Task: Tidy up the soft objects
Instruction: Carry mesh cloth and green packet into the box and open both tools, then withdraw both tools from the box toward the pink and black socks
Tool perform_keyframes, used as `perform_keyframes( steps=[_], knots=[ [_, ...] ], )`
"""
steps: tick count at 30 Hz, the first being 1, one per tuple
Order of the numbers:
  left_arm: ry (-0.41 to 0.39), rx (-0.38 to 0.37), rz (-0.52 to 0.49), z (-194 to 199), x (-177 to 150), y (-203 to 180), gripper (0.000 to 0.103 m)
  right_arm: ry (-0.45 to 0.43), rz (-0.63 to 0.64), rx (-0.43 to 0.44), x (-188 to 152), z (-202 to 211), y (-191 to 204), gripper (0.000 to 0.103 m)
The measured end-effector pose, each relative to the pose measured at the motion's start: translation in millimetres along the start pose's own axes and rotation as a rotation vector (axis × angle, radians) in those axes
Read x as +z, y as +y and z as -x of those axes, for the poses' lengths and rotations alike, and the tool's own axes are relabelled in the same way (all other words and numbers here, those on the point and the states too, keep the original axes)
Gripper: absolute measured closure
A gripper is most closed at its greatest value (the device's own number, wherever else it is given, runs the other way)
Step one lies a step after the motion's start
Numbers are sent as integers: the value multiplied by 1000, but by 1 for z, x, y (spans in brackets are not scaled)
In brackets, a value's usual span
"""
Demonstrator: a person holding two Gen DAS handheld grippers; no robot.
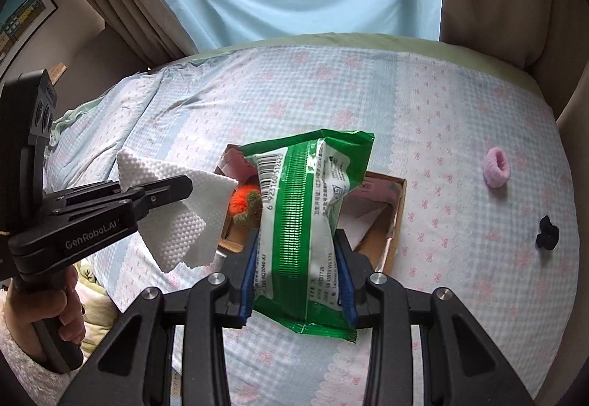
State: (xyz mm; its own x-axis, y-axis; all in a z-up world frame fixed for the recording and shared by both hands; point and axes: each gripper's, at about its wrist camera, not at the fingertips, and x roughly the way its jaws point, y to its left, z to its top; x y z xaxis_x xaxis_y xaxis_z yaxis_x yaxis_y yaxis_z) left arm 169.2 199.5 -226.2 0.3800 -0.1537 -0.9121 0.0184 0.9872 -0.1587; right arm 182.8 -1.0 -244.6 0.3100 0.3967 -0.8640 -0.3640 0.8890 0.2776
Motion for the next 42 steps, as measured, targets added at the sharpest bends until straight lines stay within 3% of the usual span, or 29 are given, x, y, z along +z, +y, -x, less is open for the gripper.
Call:
perform_keyframes(
  steps=[11, 15, 20, 22, 23, 24, 25, 33, 42],
  knots=[
    [139, 82, -109, -103, 9, 22, 93, 147, -153, -37, 12, -98, -6, 69],
    [171, 68, -120, -125, 13, 22, 93, 205, -190, -43, 16, -129, -19, 69],
    [182, 107, -191, -142, 15, 12, 91, 260, -240, -66, 25, -151, -32, 66],
    [189, 105, -199, -145, 14, 10, 67, 257, -262, -63, 29, -157, -37, 54],
    [192, 99, -203, -146, 13, 8, 21, 248, -270, -61, 31, -158, -40, 44],
    [190, 101, -211, -147, 11, 6, 2, 245, -278, -61, 33, -160, -42, 17],
    [182, 108, -223, -147, 10, 4, 0, 244, -288, -56, 35, -161, -44, 1],
    [207, 114, -217, -145, -3, 2, 0, 219, -306, -43, 32, -157, -52, 0],
    [140, 102, -186, -99, -12, -2, 0, 176, -291, -54, 23, -123, -44, 0]
  ],
)
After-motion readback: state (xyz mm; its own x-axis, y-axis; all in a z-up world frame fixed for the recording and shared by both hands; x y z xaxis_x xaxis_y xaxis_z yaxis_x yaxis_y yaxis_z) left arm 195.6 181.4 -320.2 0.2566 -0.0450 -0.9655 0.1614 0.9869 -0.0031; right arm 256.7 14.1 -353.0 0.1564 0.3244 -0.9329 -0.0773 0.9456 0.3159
